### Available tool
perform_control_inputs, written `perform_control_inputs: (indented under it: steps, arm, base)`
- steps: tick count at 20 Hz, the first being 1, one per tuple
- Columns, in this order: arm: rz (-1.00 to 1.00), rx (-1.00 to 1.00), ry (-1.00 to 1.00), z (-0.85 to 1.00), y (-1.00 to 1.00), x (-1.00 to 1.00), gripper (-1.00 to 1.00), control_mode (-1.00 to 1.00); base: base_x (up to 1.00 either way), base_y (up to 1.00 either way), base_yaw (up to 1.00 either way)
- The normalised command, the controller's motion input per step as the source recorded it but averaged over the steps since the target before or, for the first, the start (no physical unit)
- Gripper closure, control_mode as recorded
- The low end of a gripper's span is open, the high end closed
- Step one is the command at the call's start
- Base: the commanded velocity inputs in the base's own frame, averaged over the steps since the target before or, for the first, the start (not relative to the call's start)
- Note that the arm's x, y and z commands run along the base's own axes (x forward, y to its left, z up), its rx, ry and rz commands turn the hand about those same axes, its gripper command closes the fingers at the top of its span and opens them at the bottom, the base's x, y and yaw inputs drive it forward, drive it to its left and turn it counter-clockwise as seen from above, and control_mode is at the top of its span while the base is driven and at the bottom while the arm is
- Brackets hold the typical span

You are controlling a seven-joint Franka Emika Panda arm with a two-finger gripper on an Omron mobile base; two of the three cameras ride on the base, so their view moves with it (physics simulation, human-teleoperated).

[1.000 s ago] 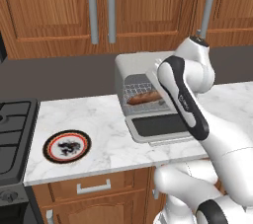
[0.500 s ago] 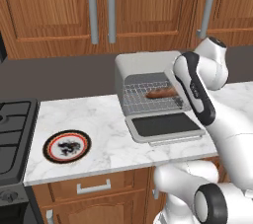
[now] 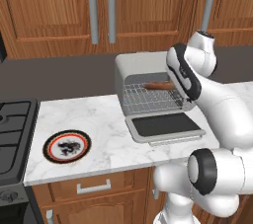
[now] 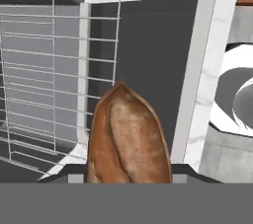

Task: Pull the toaster oven rack outwards. Pick up the baguette from the plate and place it on the toaster oven rack. Close the toaster oven door fully and set the temperature to the lowest setting.

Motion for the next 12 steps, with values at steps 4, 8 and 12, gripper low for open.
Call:
perform_control_inputs:
  steps: [4,8,12]
  arm:
    - [-0.21,-0.04,0.17,-0.27,0.00,0.41,1.00,-1.00]
    - [-0.14,0.00,0.01,-0.29,0.00,0.28,1.00,-1.00]
    - [-0.09,0.00,0.00,-0.28,0.00,0.31,1.00,-1.00]
  base:
    - [0.00,0.00,0.00]
    - [0.00,0.00,0.00]
    - [0.00,0.00,0.00]
